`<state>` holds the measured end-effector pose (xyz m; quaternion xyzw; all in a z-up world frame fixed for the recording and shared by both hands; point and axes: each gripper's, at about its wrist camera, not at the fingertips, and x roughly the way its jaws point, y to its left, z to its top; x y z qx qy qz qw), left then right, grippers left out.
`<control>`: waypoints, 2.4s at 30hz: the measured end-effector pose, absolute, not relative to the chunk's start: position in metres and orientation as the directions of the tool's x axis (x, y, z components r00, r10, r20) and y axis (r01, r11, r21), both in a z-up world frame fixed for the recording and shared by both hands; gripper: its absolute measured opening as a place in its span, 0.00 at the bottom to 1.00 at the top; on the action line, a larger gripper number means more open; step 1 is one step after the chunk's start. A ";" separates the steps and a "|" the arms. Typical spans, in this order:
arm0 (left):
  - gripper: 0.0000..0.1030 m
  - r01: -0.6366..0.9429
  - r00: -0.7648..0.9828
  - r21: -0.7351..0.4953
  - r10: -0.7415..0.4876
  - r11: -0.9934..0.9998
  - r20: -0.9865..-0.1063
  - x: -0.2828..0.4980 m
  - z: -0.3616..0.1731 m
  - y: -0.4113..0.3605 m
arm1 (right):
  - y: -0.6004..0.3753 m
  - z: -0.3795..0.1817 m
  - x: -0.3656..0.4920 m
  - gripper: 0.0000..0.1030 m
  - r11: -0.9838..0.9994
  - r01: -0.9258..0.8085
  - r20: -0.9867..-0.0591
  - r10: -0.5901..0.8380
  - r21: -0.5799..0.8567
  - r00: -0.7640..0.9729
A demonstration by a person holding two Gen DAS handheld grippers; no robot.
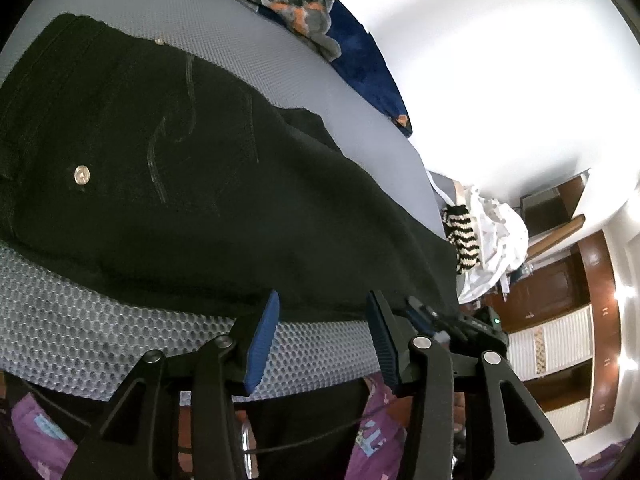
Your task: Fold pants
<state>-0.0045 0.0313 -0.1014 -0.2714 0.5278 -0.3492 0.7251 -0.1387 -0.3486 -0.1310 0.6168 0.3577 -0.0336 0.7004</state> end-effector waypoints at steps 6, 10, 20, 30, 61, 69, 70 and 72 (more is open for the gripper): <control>0.50 0.188 0.199 -0.769 -0.791 0.611 -0.579 -0.003 -0.109 0.034 | -0.354 -0.153 -0.139 0.04 0.185 0.514 -0.541 0.415 0.838 0.732; 0.50 0.201 0.210 -0.759 -0.784 0.619 -0.584 -0.002 -0.108 0.035 | -0.359 -0.148 -0.142 0.15 0.150 0.506 -0.516 0.438 0.849 0.736; 0.51 0.222 0.268 -0.715 -0.746 0.663 -0.609 0.008 -0.114 0.041 | -0.352 -0.144 -0.134 0.10 0.196 0.520 -0.546 0.460 0.832 0.700; 0.51 0.158 0.349 -0.710 -0.711 0.687 -0.611 0.027 -0.125 0.083 | -0.346 -0.062 -0.135 0.23 0.496 0.350 -0.591 0.495 0.794 0.637; 0.51 0.004 0.510 -0.496 -0.428 0.869 -0.746 0.035 -0.081 0.225 | -0.216 -0.099 0.183 0.12 0.867 -0.406 -0.892 0.397 0.288 0.216; 0.51 0.049 0.463 -0.557 -0.513 0.829 -0.723 0.036 -0.088 0.231 | -0.207 -0.102 0.192 0.11 0.878 -0.411 -0.908 0.355 0.244 0.220; 0.51 0.059 0.450 -0.553 -0.517 0.831 -0.728 0.038 -0.089 0.228 | -0.206 -0.101 0.191 0.09 0.880 -0.411 -0.905 0.355 0.238 0.235; 0.51 0.075 0.434 -0.549 -0.523 0.832 -0.734 0.040 -0.091 0.221 | -0.210 -0.099 0.189 0.07 0.886 -0.397 -0.892 0.363 0.241 0.270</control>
